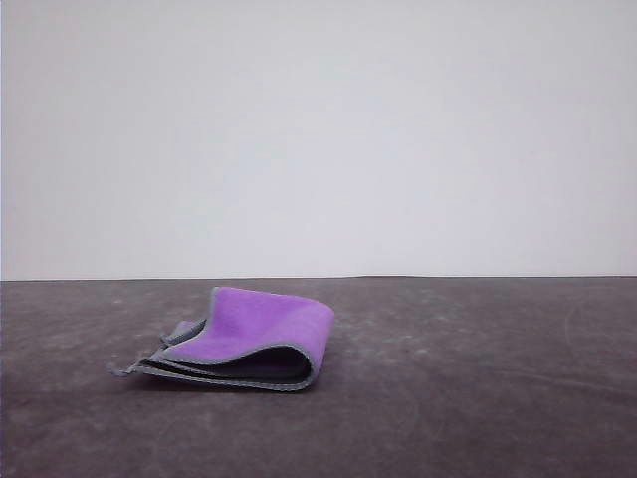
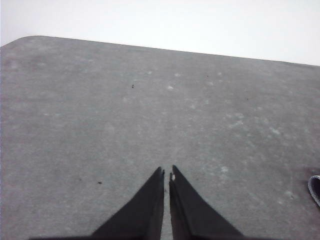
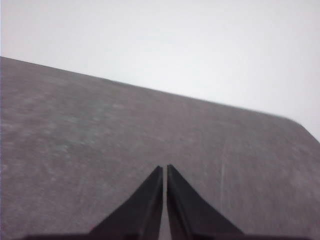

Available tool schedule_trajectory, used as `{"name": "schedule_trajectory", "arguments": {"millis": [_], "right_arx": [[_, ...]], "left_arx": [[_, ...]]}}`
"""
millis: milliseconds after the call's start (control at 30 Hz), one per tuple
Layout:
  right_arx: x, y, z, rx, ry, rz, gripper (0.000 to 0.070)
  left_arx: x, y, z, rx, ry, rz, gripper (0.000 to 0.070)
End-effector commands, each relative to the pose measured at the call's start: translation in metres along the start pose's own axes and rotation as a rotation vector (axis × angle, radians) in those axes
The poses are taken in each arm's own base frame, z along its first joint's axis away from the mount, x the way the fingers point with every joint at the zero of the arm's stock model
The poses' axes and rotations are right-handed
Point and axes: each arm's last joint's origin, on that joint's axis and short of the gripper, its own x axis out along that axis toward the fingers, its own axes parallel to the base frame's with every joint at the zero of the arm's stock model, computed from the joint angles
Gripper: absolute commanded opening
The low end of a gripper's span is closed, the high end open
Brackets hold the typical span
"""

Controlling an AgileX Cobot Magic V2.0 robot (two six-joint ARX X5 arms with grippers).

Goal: Fold clothes

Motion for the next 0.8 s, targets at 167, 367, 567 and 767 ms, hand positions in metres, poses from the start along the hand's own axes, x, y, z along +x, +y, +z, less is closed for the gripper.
{"name": "schedule_trajectory", "arguments": {"millis": [167,367,567,767], "right_arx": [[0.002,0.000,-0.010,0.100,0.036,-0.034,0.0010],[0.001,0.001,-0.021,0.197,0.154,-0.035,0.0010],[0.001,0.001,-0.021,0.199,0.152,-0.059,0.0010],[0.001,0.000,-0.019,0.198,0.125,-0.058,0.0010]], "left_arx": [[0.002,0.001,-0.007,-0.004,0.025,0.002,0.0003],[0.002,0.001,-0.007,-0.004,0.025,0.002,0.0003],[0.002,0.001,-0.007,-0.004,0.025,0.002,0.0003],[0.002,0.001,-0.007,-0.004,0.025,0.002,0.0003]]}}
